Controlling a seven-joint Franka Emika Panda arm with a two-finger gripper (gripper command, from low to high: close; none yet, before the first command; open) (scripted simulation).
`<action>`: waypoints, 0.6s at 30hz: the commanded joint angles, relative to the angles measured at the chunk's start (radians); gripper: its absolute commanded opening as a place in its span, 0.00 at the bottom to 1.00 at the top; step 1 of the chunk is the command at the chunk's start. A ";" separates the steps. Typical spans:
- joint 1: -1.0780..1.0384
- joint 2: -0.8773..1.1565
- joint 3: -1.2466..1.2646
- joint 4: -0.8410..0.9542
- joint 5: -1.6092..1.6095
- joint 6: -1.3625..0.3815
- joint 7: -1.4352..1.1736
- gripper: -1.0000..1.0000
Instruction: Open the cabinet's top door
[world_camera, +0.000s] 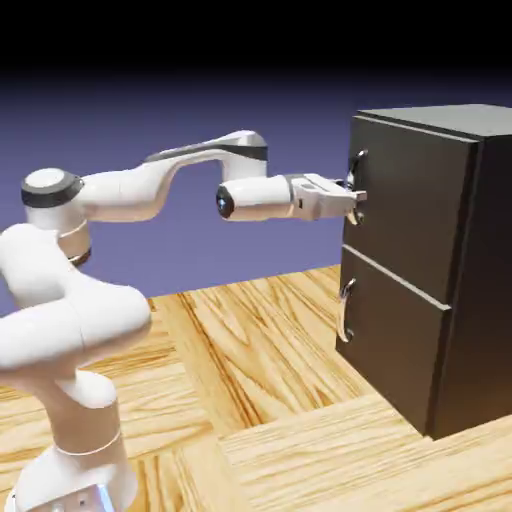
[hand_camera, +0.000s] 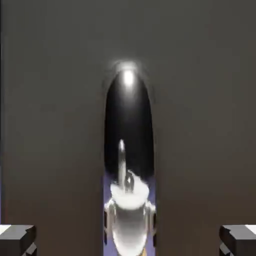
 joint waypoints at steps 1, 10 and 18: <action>0.024 -0.002 -0.011 -0.036 0.004 -0.035 -0.008 0.00; 0.232 -0.002 -0.129 -0.362 -0.004 -0.382 -0.088 0.00; 0.360 0.015 -0.280 -0.620 -0.100 -0.729 -0.153 0.00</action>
